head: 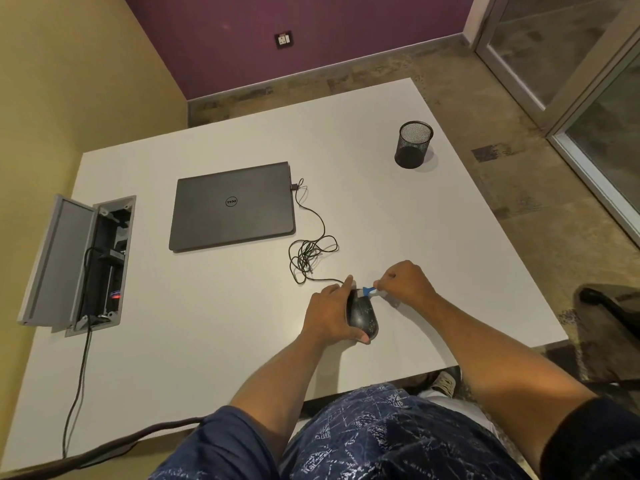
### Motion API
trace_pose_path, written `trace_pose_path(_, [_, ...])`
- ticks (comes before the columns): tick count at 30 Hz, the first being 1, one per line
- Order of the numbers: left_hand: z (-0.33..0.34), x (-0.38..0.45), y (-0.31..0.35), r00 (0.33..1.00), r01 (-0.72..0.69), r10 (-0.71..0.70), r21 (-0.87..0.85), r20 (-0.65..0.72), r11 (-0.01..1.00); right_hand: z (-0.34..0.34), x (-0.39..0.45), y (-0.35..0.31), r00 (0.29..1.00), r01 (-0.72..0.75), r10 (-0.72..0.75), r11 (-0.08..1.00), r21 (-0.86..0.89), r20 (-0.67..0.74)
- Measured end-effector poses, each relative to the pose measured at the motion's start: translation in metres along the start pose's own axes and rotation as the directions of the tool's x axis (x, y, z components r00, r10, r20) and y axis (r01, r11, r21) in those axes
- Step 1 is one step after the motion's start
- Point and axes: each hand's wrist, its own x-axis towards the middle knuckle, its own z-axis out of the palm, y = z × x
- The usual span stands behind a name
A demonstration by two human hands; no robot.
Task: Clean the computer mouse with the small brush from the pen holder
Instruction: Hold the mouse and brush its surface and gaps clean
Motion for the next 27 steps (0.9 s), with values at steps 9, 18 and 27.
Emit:
trace_pose_path(9, [0.002,0.001,0.000,1.000,0.003,-0.002,0.048,-0.017,0.999,-0.002,0.000,-0.001,1.000,0.009,-0.008,1.000,-0.011,0.020])
trace_pose_path(18, [0.003,0.001,0.001,0.997,0.072,-0.072,0.009,-0.001,0.997,0.000,0.001,0.006,0.996,0.051,-0.050,0.999,0.018,-0.073])
trace_pose_path(27, [-0.001,-0.002,0.000,0.997,0.071,-0.071,-0.039,-0.002,0.997,-0.007,0.002,0.011,0.997,-0.026,0.022,0.998,-0.050,-0.075])
